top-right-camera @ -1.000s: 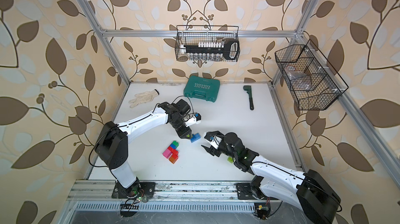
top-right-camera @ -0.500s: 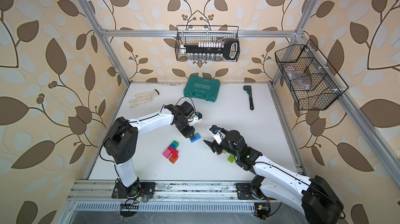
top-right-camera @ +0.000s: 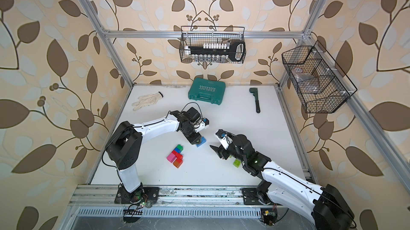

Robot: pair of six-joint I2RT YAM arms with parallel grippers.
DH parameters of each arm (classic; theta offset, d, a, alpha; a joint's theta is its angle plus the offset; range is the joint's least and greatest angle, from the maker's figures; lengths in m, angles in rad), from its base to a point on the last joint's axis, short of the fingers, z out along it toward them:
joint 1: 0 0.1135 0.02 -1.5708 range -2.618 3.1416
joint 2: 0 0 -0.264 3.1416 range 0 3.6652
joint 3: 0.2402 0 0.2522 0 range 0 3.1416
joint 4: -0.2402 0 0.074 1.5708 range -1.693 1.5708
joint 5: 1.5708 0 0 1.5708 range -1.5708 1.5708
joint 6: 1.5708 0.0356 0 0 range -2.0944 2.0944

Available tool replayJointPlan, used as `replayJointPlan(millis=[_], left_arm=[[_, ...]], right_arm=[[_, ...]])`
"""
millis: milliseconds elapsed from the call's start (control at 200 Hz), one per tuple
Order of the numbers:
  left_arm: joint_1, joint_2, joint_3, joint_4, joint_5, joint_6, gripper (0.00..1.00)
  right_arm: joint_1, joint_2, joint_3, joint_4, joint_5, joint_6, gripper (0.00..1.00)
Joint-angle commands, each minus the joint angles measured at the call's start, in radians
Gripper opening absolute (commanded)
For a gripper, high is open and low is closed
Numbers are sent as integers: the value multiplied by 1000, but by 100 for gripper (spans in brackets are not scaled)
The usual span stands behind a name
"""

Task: Assemble the letter h with lego
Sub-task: Assemble the lego brick with the lego brick.

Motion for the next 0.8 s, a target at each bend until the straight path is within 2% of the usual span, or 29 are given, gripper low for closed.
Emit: replayJointPlan(millis=[0,285,515,795], left_arm=[[-12,-21,-27,7,-37,21,37],[-34,-29,-52,25,-105,37,38],[-75,-13,-85,52,-99,40,39],[-74,-6,-101,78,-106,72,39]], right_arm=[[-1,4,45,-25,-1,11,73],[-2,9,52,-47,-11,9,73],[-24,36,79,-62,-29,23,73],[-87,96,153,-124,-42,195,71]])
